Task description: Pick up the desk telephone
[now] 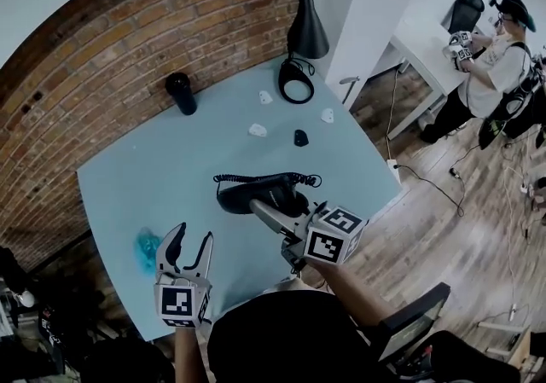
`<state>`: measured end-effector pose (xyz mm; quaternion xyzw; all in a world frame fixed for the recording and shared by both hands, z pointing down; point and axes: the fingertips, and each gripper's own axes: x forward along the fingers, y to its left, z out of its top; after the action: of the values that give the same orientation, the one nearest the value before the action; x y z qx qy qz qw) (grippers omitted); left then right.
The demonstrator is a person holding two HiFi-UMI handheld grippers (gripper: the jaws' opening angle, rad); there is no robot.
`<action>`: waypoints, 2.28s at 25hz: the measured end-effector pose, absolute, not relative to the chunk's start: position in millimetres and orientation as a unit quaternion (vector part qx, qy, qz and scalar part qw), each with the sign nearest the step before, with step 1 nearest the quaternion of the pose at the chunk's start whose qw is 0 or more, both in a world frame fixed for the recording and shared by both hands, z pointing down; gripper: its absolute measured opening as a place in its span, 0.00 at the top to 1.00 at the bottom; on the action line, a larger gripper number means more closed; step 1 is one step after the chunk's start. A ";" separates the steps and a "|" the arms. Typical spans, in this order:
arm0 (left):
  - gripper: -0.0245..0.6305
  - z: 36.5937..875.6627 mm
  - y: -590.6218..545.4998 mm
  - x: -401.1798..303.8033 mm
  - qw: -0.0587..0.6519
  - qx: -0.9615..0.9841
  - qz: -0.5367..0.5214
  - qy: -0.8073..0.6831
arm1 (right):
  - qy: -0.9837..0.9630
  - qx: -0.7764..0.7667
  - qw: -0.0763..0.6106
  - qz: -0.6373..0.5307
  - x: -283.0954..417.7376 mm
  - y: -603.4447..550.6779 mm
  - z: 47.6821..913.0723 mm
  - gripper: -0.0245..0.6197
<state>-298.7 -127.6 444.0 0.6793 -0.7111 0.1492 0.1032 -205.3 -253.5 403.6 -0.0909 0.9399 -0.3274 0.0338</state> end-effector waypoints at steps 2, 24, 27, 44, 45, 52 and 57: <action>0.60 434.1 -127.9 -301.3 0.088 0.677 0.146 -0.716 | 0.951 -0.089 0.031 -0.295 -205.7 -249.4 392.8 0.54; 0.97 396.0 -107.4 -290.3 0.041 0.699 0.090 -0.708 | 0.990 -0.102 -0.027 -0.096 -240.2 -202.0 386.6 0.54; 0.97 410.3 -97.6 -287.2 0.048 0.704 0.099 -0.702 | 0.989 -0.095 -0.055 -0.099 -240.8 -190.4 408.5 0.53; 0.97 463.5 -50.1 -294.6 0.101 0.691 0.122 -0.706 | 0.978 -0.062 -0.133 -0.151 -242.9 -144.0 476.6 0.53; 0.97 465.0 -48.7 -291.8 0.104 0.695 0.119 -0.702 | 0.977 -0.058 -0.136 -0.156 -243.9 -141.7 478.6 0.53; 0.96 472.9 -36.7 -291.3 0.098 0.692 0.114 -0.706 | 0.974 -0.025 -0.151 -0.169 -256.0 -121.1 484.8 0.53; 0.96 476.6 -24.6 -300.4 0.108 0.681 0.106 -0.717 | 0.974 -0.005 -0.161 -0.156 -264.3 -106.7 486.6 0.53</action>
<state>-300.4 -24.6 476.6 0.6809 -0.7166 0.1056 0.1078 -264.3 -106.7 486.6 -0.0054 0.9744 -0.1565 -0.1615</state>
